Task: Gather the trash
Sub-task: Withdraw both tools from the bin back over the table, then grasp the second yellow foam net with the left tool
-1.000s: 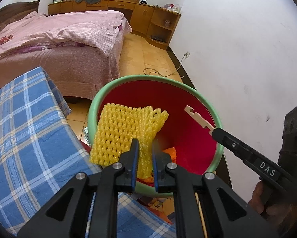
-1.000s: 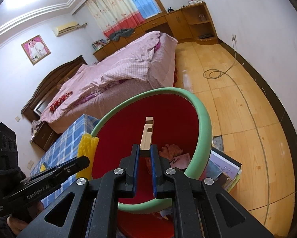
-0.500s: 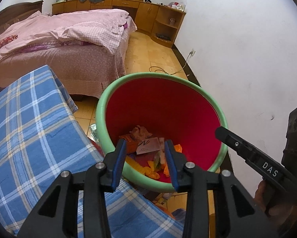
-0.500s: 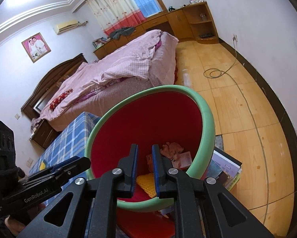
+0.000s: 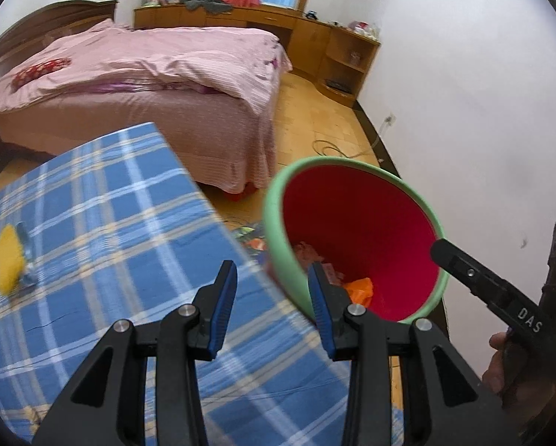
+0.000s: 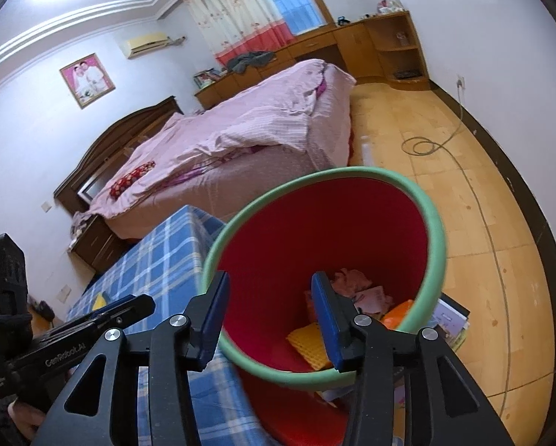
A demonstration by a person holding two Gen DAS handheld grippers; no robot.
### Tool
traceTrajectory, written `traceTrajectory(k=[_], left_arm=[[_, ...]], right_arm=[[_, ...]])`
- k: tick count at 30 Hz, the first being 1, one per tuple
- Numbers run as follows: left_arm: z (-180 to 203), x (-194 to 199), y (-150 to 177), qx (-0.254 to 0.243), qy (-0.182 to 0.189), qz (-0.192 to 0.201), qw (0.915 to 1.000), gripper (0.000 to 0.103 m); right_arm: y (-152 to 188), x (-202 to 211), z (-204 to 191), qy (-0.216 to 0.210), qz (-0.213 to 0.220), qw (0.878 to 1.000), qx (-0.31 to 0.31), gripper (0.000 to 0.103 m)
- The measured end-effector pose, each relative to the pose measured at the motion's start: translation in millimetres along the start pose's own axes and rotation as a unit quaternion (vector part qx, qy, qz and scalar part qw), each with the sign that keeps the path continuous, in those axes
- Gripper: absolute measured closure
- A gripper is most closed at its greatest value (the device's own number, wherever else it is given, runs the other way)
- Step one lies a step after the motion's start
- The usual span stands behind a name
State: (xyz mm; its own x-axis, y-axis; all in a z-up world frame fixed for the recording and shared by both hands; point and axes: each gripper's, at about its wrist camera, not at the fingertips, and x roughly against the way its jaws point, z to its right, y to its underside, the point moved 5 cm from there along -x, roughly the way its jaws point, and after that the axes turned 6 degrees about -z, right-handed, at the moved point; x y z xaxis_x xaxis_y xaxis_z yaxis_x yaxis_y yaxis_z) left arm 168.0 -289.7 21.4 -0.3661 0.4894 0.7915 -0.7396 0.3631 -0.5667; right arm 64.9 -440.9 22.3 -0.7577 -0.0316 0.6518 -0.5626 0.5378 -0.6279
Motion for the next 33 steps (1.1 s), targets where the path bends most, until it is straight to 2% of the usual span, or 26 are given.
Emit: traceTrajectory(k=[9,12,23,26,30,33], left_arm=[[-59,27,-1,0.046,-0.03,0.025,0.9982,0.064],[-80,34,0,0.062,-0.041,0.032,0.9968,0.063],[-161,60,11,0.125,-0.087,0.052,0.9869,0.063],[-181,63,13,0.138,-0.099,0.055,0.984,0.063],[-208,66,13,0.156,-0.117,0.06,0.9789,0.053],[-228,65,14,0.169,-0.127,0.059,0.9757,0.053]], right_arm=[[1,-15,-46,-0.021,-0.016,0.999,0.03,0.051],[3,-22,-62,-0.029,-0.022,0.999,0.04,0.046],[12,-58,-112,-0.047,-0.062,0.994,0.08,0.045],[13,-68,-126,-0.05,-0.071,0.992,0.09,0.041],[17,-81,-141,-0.052,-0.083,0.99,0.101,0.04],[21,-93,-149,-0.05,-0.093,0.989,0.105,0.04]])
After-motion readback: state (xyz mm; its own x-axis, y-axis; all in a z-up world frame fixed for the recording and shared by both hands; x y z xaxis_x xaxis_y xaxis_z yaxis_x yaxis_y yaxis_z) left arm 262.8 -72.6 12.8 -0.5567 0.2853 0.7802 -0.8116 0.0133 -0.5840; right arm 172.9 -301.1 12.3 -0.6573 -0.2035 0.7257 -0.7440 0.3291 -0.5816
